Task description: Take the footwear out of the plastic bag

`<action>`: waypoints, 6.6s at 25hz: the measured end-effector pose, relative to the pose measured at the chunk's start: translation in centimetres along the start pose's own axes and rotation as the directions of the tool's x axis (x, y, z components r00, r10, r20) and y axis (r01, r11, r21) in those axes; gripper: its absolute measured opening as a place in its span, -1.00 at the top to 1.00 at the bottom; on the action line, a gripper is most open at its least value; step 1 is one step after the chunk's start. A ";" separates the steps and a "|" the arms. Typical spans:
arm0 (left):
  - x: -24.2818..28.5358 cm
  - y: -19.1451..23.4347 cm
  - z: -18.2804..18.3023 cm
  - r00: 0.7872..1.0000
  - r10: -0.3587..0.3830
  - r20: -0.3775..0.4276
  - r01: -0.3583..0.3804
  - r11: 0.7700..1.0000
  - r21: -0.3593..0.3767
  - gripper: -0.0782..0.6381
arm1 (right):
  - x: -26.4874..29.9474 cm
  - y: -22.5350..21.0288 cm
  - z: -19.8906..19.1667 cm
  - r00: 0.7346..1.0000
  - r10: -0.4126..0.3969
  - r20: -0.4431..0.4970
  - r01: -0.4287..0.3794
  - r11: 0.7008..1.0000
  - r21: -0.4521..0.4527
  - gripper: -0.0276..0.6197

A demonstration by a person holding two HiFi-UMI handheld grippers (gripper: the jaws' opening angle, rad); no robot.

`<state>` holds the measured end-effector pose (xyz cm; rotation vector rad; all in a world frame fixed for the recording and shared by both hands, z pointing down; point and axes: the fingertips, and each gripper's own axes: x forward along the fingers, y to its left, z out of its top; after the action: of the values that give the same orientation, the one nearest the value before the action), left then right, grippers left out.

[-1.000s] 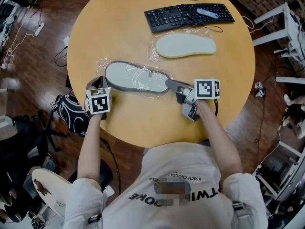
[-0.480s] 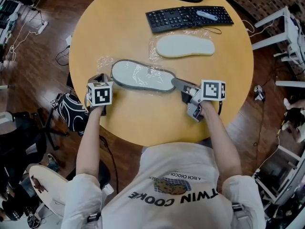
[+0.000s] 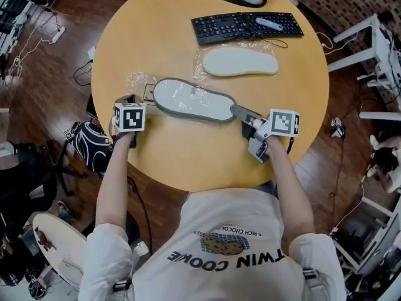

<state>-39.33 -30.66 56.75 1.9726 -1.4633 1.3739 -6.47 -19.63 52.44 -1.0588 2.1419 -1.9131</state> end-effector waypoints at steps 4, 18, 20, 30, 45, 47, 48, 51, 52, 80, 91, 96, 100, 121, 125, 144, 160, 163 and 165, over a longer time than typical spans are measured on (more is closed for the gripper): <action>0.0 0.0 0.0 1.000 0.005 0.000 -0.005 1.000 -0.005 0.77 | -1.6 -0.5 0.2 1.000 -0.024 0.010 0.024 1.000 0.001 0.71; 0.0 0.0 0.0 0.999 0.051 0.017 -0.051 0.999 -0.005 0.77 | -7.6 -1.4 1.1 0.998 0.040 0.053 -0.032 0.988 -0.154 0.71; -0.1 0.0 -0.1 0.998 0.057 0.020 -0.057 0.998 -0.013 0.77 | -8.5 -1.5 1.2 0.997 0.045 0.058 -0.035 0.986 -0.161 0.71; 0.0 0.0 -0.2 0.998 0.066 0.015 -0.066 0.998 0.018 0.77 | -13.1 -3.4 1.0 0.992 0.026 0.123 -0.017 0.997 -0.075 0.71; -0.1 0.0 -0.2 0.998 0.057 0.012 -0.057 0.998 0.016 0.77 | -19.0 -1.1 2.5 0.964 0.149 0.222 -0.142 0.989 -0.049 0.73; -0.1 0.0 -0.2 0.998 0.058 0.011 -0.058 0.998 0.017 0.77 | -19.8 -0.8 2.8 0.957 0.165 0.240 -0.160 0.986 -0.039 0.73; 0.0 -0.1 -0.2 0.998 0.058 0.011 -0.058 0.998 0.019 0.77 | -20.2 -0.5 3.0 0.952 0.178 0.250 -0.175 0.984 -0.035 0.73; 0.0 -0.1 -0.2 0.998 0.057 0.008 -0.057 0.998 0.021 0.77 | -20.9 1.0 3.6 0.937 0.225 0.267 -0.219 0.974 -0.050 0.73; 0.0 -0.1 -0.2 0.998 0.058 0.009 -0.058 0.998 0.020 0.77 | -20.9 1.6 3.6 0.934 0.239 0.267 -0.231 0.971 -0.062 0.73; -0.1 0.0 -0.3 0.996 0.000 0.086 0.008 0.997 -0.082 0.77 | 2.5 7.9 2.0 0.908 0.415 0.064 -0.412 0.909 -0.055 0.73; -0.2 0.5 -0.4 0.994 -0.008 0.105 0.017 0.996 -0.083 0.77 | 5.9 3.4 1.7 0.976 0.215 0.027 -0.211 0.973 -0.097 0.73; -0.2 0.4 -0.5 0.994 -0.003 0.105 0.012 0.996 -0.084 0.77 | 6.0 2.1 1.2 0.996 0.086 0.035 -0.082 0.990 -0.118 0.72; -0.2 0.4 -0.4 0.992 0.013 0.123 0.000 0.995 -0.100 0.77 | 6.2 1.2 0.9 0.999 -0.017 0.041 0.025 0.979 -0.204 0.70; -9.6 -7.5 1.3 0.949 0.127 0.288 -0.033 0.950 -0.309 0.76 | 3.9 1.5 1.4 0.951 -0.303 0.062 0.238 0.588 -0.773 0.64; -12.6 -13.9 2.3 0.934 0.171 0.314 -0.038 0.920 -0.389 0.76 | 1.1 1.9 2.0 0.974 -0.226 0.006 0.136 0.562 -0.816 0.64; -24.4 -39.2 5.2 0.882 0.403 0.244 -0.163 0.748 -0.644 0.76 | -17.1 -0.4 0.2 0.937 -0.033 -0.347 -0.309 0.383 -0.870 0.64; -34.6 -52.5 -2.0 0.868 0.421 0.264 -0.127 0.701 -0.702 0.76 | -30.5 -0.7 -13.2 0.906 -0.015 -0.424 -0.397 0.321 -0.860 0.65; -37.3 -56.0 -4.4 0.864 0.419 0.278 -0.110 0.696 -0.710 0.76 | -34.4 -0.6 -16.4 0.908 -0.013 -0.419 -0.397 0.295 -0.869 0.65; -39.1 -58.7 -5.7 0.861 0.416 0.293 -0.098 0.701 -0.707 0.76 | -37.4 -0.8 -18.3 0.914 -0.009 -0.406 -0.387 0.286 -0.877 0.66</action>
<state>8.29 19.68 42.69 1.6487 -2.1318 0.3255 13.25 15.82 43.10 -0.3831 3.5176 -0.4888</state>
